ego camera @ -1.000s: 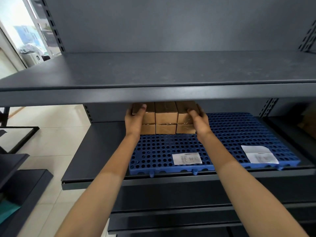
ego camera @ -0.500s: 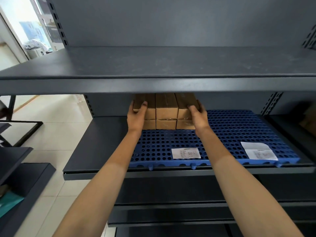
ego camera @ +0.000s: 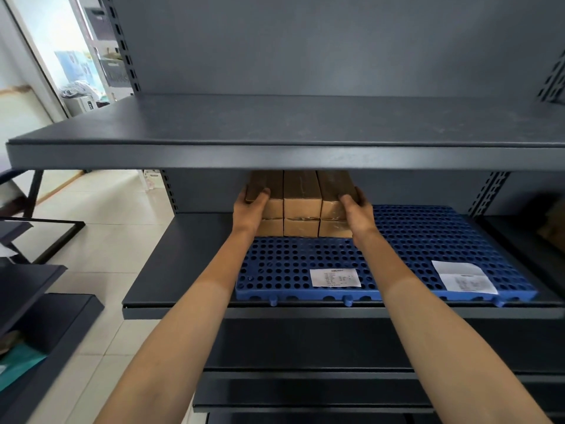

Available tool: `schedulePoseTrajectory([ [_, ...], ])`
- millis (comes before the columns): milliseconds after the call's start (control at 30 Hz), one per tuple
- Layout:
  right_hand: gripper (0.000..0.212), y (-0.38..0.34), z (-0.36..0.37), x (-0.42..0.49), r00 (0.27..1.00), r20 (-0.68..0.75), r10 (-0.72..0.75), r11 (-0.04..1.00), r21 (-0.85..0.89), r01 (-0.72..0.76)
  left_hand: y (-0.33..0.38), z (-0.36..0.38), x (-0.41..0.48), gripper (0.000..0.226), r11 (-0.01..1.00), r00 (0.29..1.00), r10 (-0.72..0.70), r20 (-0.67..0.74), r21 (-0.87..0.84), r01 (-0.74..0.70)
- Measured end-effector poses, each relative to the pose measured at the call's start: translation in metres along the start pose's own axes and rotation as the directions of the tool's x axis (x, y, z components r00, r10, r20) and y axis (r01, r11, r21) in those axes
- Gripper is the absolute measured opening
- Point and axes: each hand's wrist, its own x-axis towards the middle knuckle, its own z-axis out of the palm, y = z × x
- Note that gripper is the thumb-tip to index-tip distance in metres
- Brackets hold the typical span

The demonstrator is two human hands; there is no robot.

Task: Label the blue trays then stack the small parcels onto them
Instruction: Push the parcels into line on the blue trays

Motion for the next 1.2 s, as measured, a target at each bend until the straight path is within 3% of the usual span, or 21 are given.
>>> schedulePoseTrajectory([
  [233, 0.065, 0.001, -0.009, -0.005, 0.999, 0.021, 0.029, 0.999, 0.037, -0.03, 0.002, -0.001, -0.007, 0.089, 0.997, 0.998, 0.048, 0.038, 0.061, -0.05],
  [433, 0.068, 0.0, -0.016, -0.01, 0.997, 0.054, -0.056, 0.998, -0.01, 0.056, 0.001, -0.003, -0.007, 0.087, 0.984, 0.99, 0.138, 0.039, 0.109, -0.141],
  [667, 0.07, -0.006, -0.019, -0.009, 0.993, 0.067, -0.1, 0.992, -0.065, 0.104, 0.003, -0.009, -0.008, 0.099, 0.983, 0.989, 0.135, 0.067, 0.116, -0.142],
  [733, 0.071, -0.008, -0.02, -0.01, 0.991, 0.073, -0.111, 0.99, -0.084, 0.117, 0.004, -0.011, -0.008, 0.093, 0.979, 0.985, 0.155, 0.072, 0.125, -0.163],
  [833, 0.069, -0.01, -0.018, -0.011, 0.981, 0.105, -0.162, 0.962, -0.207, 0.181, 0.01, -0.013, -0.007, 0.092, 0.933, 0.97, 0.239, 0.048, 0.267, -0.243],
  [900, 0.07, -0.007, -0.018, -0.004, 0.955, 0.115, -0.274, 0.818, -0.494, 0.294, 0.017, -0.013, -0.006, 0.089, 0.789, 0.917, 0.388, 0.091, 0.482, -0.381],
  [933, 0.068, -0.007, -0.018, -0.001, 0.932, 0.146, -0.331, 0.679, -0.649, 0.343, 0.022, -0.012, -0.006, 0.085, 0.663, 0.871, 0.465, 0.159, 0.589, -0.462],
  [1000, 0.06, -0.011, -0.016, 0.001, 0.881, 0.241, -0.407, 0.445, -0.79, 0.421, 0.032, -0.008, -0.007, 0.085, 0.395, 0.782, 0.522, 0.341, 0.716, -0.576],
  [1067, 0.062, -0.022, -0.011, -0.006, 0.841, 0.338, -0.422, 0.31, -0.818, 0.484, 0.04, -0.003, -0.008, 0.095, 0.221, 0.76, 0.444, 0.475, 0.764, -0.606],
  [1200, 0.074, -0.025, -0.002, -0.01, 0.781, 0.481, -0.398, 0.057, -0.837, 0.544, 0.035, 0.003, -0.01, 0.11, 0.101, 0.819, 0.242, 0.52, 0.826, -0.554],
])
